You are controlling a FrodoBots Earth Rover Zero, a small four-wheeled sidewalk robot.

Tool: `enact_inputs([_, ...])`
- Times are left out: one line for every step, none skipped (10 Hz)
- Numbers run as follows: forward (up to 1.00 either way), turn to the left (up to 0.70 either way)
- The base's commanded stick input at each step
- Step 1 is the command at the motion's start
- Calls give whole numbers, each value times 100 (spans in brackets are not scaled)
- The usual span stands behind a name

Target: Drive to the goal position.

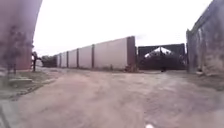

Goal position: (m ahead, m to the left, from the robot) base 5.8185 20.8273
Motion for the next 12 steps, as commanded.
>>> enact_inputs([30, 60])
enact_inputs([30, 60])
enact_inputs([30, 60])
enact_inputs([30, 60])
enact_inputs([30, 60])
enact_inputs([30, 35])
enact_inputs([30, 5])
enact_inputs([30, 0])
enact_inputs([30, 0])
enact_inputs([30, 0])
enact_inputs([30, 0])
enact_inputs([30, 0])
